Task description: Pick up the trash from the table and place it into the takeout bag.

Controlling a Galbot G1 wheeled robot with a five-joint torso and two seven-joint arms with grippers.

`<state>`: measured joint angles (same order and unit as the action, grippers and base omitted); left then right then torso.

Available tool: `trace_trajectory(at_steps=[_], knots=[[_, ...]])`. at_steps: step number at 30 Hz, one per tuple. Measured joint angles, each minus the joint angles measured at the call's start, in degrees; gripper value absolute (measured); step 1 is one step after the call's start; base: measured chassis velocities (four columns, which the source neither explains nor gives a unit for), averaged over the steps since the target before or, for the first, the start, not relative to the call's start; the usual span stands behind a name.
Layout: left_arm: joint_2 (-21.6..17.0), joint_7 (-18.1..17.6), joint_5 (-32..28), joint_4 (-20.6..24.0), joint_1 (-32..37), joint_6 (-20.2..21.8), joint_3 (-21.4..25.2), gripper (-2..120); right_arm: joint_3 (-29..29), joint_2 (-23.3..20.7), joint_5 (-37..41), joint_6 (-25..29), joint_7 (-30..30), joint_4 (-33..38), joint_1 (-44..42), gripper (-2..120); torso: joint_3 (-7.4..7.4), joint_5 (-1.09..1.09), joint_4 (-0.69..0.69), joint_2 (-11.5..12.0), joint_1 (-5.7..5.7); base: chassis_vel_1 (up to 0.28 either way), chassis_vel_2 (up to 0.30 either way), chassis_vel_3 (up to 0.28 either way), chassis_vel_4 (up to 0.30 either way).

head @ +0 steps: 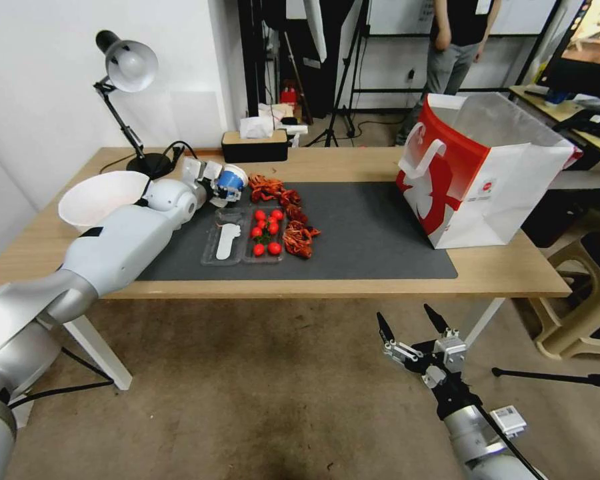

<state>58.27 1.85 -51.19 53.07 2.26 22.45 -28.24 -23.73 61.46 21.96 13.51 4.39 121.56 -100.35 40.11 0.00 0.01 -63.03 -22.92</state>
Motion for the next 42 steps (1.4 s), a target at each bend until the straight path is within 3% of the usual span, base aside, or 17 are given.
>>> trace_trajectory(at_steps=[2,7,9,15,18,20,24,26,27,33,35,39,42], knots=[[0.17,0.63,-0.37,-0.24,0.01,1.15,0.09,90,0.04,-0.15,-0.06,0.0,0.01,-0.03,-0.01,100,0.0,0.01,0.0,0.0,0.01,0.0,0.0,0.0,0.0],[0.5,0.86,-0.53,-0.68,0.01,1.88,0.09,80,0.05,-0.22,-0.07,-0.02,0.03,-0.03,-0.02,100,0.0,0.0,-0.01,0.0,0.01,0.0,0.0,0.0,0.0],[0.85,0.58,-0.73,-1.06,-0.01,2.16,0.1,67,0.05,-0.27,-0.07,-0.03,0.04,-0.03,-0.04,100,0.0,0.0,-0.01,0.0,0.01,0.0,0.0,0.0,0.0],[1.05,-0.2,-1.19,-0.93,0.12,1.99,0.4,49,0.05,-0.28,-0.11,-0.03,0.05,-0.03,-0.21,100,0.0,0.0,0.0,0.0,0.01,0.0,0.0,0.0,0.0],[0.44,-0.3,-1.53,-0.58,0.22,1.29,0.41,32,0.11,-0.15,-0.28,-0.03,0.05,-0.03,-0.26,100,0.0,0.0,-0.01,0.0,0.0,0.0,0.0,0.0,0.0],[0.29,-0.46,-1.91,-0.45,0.33,0.68,0.47,30,0.15,-0.11,-0.36,-0.03,0.05,-0.01,-0.27,100,0.0,-0.01,-0.01,0.0,0.01,0.0,0.0,0.0,0.0],[-0.6,-0.28,-3.37,1.95,0.84,-3.03,1.61,20,0.25,0.07,-0.58,-0.03,0.05,0.19,-0.38,100,0.0,0.01,-0.01,0.0,0.0,0.0,0.0,0.0,0.0],[-1.54,0.3,-6.42,7.07,0.56,-5.3,1.86,14,0.21,0.11,-0.69,-0.03,0.07,0.29,-0.54,100,0.0,0.0,-0.03,0.0,0.01,0.0,0.0,0.0,0.0],[-0.76,0.38,-8.78,11.18,-0.55,-6.95,1.67,11,0.2,0.33,-1.0,-0.03,0.11,0.3,-0.6,100,0.0,-0.01,-0.01,0.0,0.0,0.0,0.0,0.0,0.0],[5.2,0.13,-14.25,17.67,-5.27,-8.61,-0.62,3,0.09,0.66,-1.32,-0.1,0.17,0.55,-1.01,100,0.0,-0.02,0.01,0.0,0.0,0.0,0.0,0.0,0.0],[8.68,-0.3,-16.02,18.08,-8.29,-8.65,-1.94,3,-0.05,0.78,-1.4,-0.1,0.19,0.55,-1.13,100,0.0,-0.03,0.02,0.0,0.01,0.0,0.0,0.0,0.0],[11.83,-0.39,-16.76,17.01,-11.36,-8.64,-3.15,3,-0.13,0.94,-1.44,-0.1,0.19,0.56,-1.14,100,0.0,-0.03,0.03,0.0,0.0,0.0,0.0,0.0,0.0],[16.05,-0.4,-17.29,13.96,-15.51,-8.85,-5.08,3,-0.19,1.15,-1.46,-0.1,0.2,0.58,-1.12,100,0.0,-0.02,-0.01,0.0,0.0,0.0,0.0,0.0,0.0]])
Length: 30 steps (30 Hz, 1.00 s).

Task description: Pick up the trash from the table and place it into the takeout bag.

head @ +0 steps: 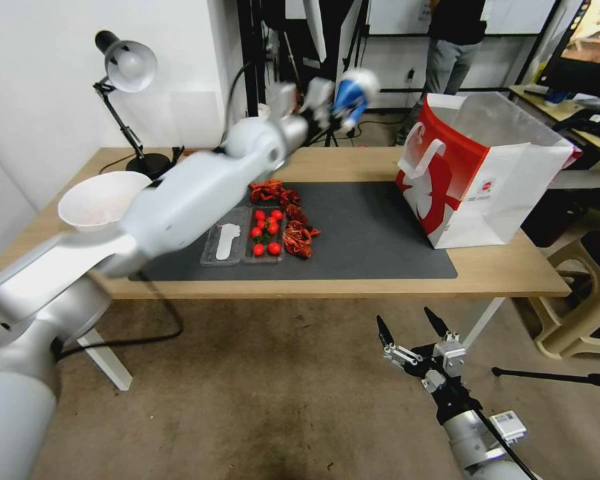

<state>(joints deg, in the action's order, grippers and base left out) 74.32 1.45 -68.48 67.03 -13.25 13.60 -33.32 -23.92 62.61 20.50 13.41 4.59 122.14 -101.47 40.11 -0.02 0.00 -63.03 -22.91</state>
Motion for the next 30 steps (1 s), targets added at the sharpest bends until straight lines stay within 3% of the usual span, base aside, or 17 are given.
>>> trace_trajectory(at_steps=[1,5,9,13,21,28,30], knots=[[0.0,0.0,0.0,0.0,0.0,0.0,0.0,3,0.0,0.0,0.0,0.0,0.0,0.0,0.0,100,0.0,0.0,0.0,0.0,0.0,0.0,0.0,0.0,0.0],[6.68,-0.36,0.97,-3.65,-3.7,0.23,-2.11,3,-0.07,0.35,-0.07,0.04,-0.01,-0.41,0.05,100,0.0,0.0,-0.01,0.0,0.0,0.0,0.0,0.0,0.0],[10.99,-0.22,1.66,-5.11,-4.96,0.42,-3.96,3,-0.02,0.69,-0.16,0.12,-0.06,-0.8,0.23,100,0.0,0.0,0.02,0.0,0.0,0.0,0.0,0.0,0.0],[13.98,0.26,2.28,-5.88,-5.71,-0.18,-6.88,3,0.08,0.93,-0.22,0.23,-0.15,-1.06,0.37,100,0.0,0.01,0.01,0.0,0.0,0.0,0.0,0.0,0.0],[17.17,2.42,5.11,-8.82,-5.38,-0.8,-9.61,3,0.12,1.28,-0.37,0.45,-0.3,-1.15,0.28,100,0.0,0.01,0.0,0.0,0.0,0.0,0.0,0.0,0.0],[17.51,3.3,7.41,-9.14,-5.07,-1.11,-10.92,3,0.03,1.31,-0.43,0.69,-0.41,-1.24,0.1,100,0.0,0.02,0.0,0.0,0.0,0.0,0.0,0.0,0.0],[17.59,3.23,7.65,-8.89,-5.02,-1.19,-11.0,10,0.03,1.34,-0.47,0.71,-0.43,-1.31,0.09,100,0.0,0.02,0.0,0.0,0.0,0.0,0.0,0.0,0.0]])
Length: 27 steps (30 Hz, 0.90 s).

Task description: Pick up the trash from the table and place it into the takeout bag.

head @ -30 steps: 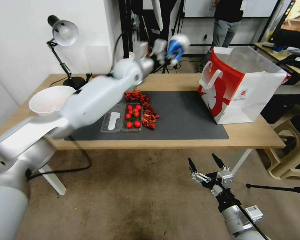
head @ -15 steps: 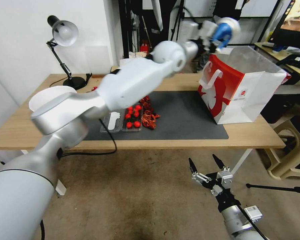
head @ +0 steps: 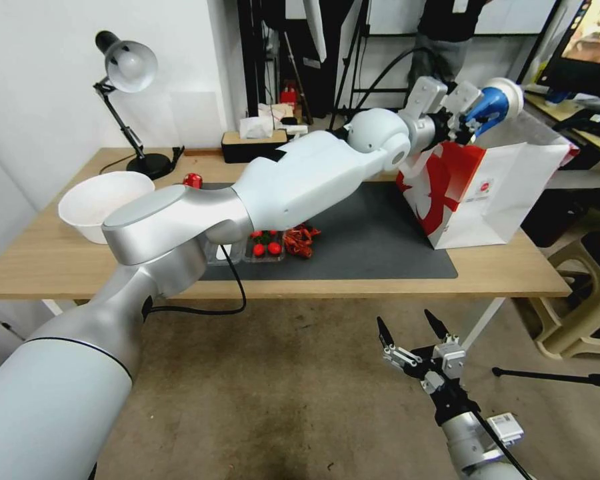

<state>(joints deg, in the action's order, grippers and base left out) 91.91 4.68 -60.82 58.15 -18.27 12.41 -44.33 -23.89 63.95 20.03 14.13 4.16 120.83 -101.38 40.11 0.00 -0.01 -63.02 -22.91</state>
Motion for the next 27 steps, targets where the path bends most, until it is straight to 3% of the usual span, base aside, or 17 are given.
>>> trace_trajectory(at_steps=[8,15,17,19,21,25,27], knots=[[0.22,-0.35,-0.16,-0.12,-0.5,0.19,0.41,41,0.02,-0.06,-0.04,0.0,0.0,-0.02,-0.01,100,0.0,0.0,0.0,0.0,0.0,0.0,0.0,0.0,0.0],[0.22,-1.04,-0.21,-0.01,-0.53,0.28,0.8,62,0.08,0.2,-0.26,0.0,-0.01,0.02,-0.19,100,0.0,0.0,0.0,0.0,0.0,0.0,0.0,0.0,0.0],[0.22,-1.63,-0.27,0.61,-0.38,0.31,0.93,75,0.11,0.28,-0.35,0.01,-0.01,0.05,-0.2,100,0.0,0.0,0.0,0.0,0.0,0.0,0.0,0.0,0.0],[0.22,-1.98,-0.33,0.96,-0.26,0.32,1.03,79,0.12,0.29,-0.36,0.02,-0.02,0.07,-0.22,100,0.0,0.0,0.01,0.0,0.0,0.0,0.0,0.0,0.0],[0.09,-2.73,-0.47,1.92,0.07,0.42,1.25,90,0.18,0.32,-0.41,0.03,-0.03,0.08,-0.25,100,0.0,0.0,0.02,0.0,0.0,0.0,0.0,0.0,0.0],[-0.68,-3.21,-0.56,2.92,0.39,0.69,1.39,97,0.25,0.37,-0.45,0.03,-0.03,0.09,-0.29,100,0.0,0.0,0.03,0.0,0.0,0.0,0.0,0.0,0.0],[-3.23,-4.44,-0.85,5.73,1.41,1.02,1.77,99,0.34,0.44,-0.55,0.02,-0.04,0.11,-0.28,100,0.0,0.01,0.0,0.0,0.0,0.0,0.0,0.0,0.0]])
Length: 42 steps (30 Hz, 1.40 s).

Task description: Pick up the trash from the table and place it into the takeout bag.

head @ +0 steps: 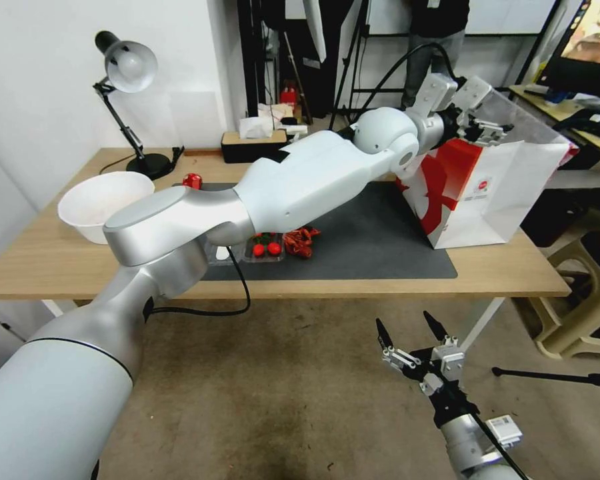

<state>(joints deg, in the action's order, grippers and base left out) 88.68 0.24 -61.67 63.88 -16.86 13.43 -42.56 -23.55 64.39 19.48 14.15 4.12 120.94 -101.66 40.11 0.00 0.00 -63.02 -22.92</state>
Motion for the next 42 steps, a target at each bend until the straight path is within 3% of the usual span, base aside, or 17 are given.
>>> trace_trajectory(at_steps=[4,7,10,12,14,16,18,19,23,25,27,28,31,32,35,37,42], knots=[[-3.57,-1.79,-0.3,3.84,1.48,0.27,0.89,100,0.18,0.01,-0.13,0.0,-0.01,0.02,0.08,100,0.0,0.01,0.01,0.0,0.0,0.0,0.0,0.0,0.0],[-7.53,-3.01,-0.08,7.65,2.77,0.64,1.73,100,0.22,0.01,-0.12,-0.02,-0.01,0.08,0.17,100,0.0,0.01,0.02,0.0,0.0,0.0,0.0,0.0,0.0],[-14.36,-3.85,0.44,14.51,5.89,1.2,3.64,100,0.21,0.05,-0.02,-0.05,0.03,0.29,0.2,100,0.0,0.02,-0.03,0.0,0.0,0.0,0.0,0.0,0.0],[-15.83,-4.03,0.64,16.32,7.03,1.3,4.4,100,0.21,0.08,-0.02,-0.05,0.03,0.33,0.2,100,0.0,0.03,-0.02,0.0,0.0,0.0,0.0,0.0,0.0],[-21.01,-5.0,1.83,22.53,11.79,1.92,7.74,100,0.22,0.13,-0.01,-0.06,0.03,0.38,0.12,100,0.0,0.02,0.01,0.0,-0.01,0.0,0.0,0.0,0.0],[-22.67,-5.4,2.41,24.56,13.49,2.13,8.91,100,0.23,0.15,-0.01,-0.06,0.03,0.4,0.11,100,0.0,0.03,0.02,0.0,-0.01,0.0,0.0,0.0,0.0],[-28.49,-6.75,3.38,31.27,19.05,3.12,12.46,100,0.27,0.26,-0.01,-0.06,0.04,0.49,0.1,100,0.0,0.04,-0.01,0.0,0.0,0.0,0.0,0.0,0.0],[-28.49,-6.75,3.38,31.27,19.05,3.12,12.46,100,0.27,0.26,-0.01,-0.06,0.04,0.49,0.1,100,0.0,0.04,-0.01,0.0,0.0,0.0,0.0,0.0,0.0],[-37.21,-7.77,5.66,40.52,30.26,3.33,19.35,100,0.44,0.38,-0.11,-0.06,0.02,0.8,0.03,100,-0.01,0.02,-0.01,-0.01,0.0,0.0,0.0,0.0,0.0],[-38.29,-7.79,6.33,41.98,33.19,3.31,21.71,100,0.49,0.42,-0.12,-0.06,0.02,0.87,0.03,100,-0.01,0.02,0.0,-0.01,0.0,0.0,0.0,0.0,0.0],[-40.46,-7.97,7.4,46.05,41.4,4.96,29.72,100,0.56,0.62,-0.2,-0.05,-0.02,0.95,0.02,100,-0.01,0.0,0.01,-0.01,-0.01,0.0,0.0,0.0,0.0],[-40.46,-7.97,7.4,46.05,41.4,4.96,29.72,100,0.56,0.62,-0.2,-0.05,-0.02,0.95,0.02,100,-0.01,0.0,0.01,-0.01,-0.01,0.0,0.0,0.0,0.0],[-43.05,-7.83,8.26,50.83,51.83,7.04,38.58,100,0.89,0.86,-0.32,0.0,-0.23,1.05,-0.22,100,-0.02,0.0,0.0,-0.02,0.0,0.0,0.0,0.0,0.0],[-43.05,-7.83,8.26,50.83,51.83,7.04,38.58,100,0.89,0.86,-0.32,0.0,-0.23,1.05,-0.22,100,-0.02,0.0,0.0,-0.02,0.0,0.0,0.0,0.0,0.0],[-45.32,-6.83,9.74,54.51,61.63,7.04,45.43,100,1.41,0.94,0.14,-0.25,-0.3,1.58,-0.42,100,-0.01,0.0,0.01,-0.01,0.0,0.0,0.0,0.0,0.0],[-45.55,-6.75,10.1,55.03,63.26,6.87,46.5,100,1.49,0.95,0.23,-0.33,-0.3,1.67,-0.43,100,-0.02,0.0,0.0,-0.02,0.0,0.0,0.0,0.0,0.0],[-44.76,-7.32,14.4,57.79,76.11,4.53,54.93,100,1.73,0.83,0.29,-0.56,-0.32,2.0,-0.44,100,-0.01,-0.02,0.03,-0.01,0.0,0.0,0.0,0.0,0.0]])
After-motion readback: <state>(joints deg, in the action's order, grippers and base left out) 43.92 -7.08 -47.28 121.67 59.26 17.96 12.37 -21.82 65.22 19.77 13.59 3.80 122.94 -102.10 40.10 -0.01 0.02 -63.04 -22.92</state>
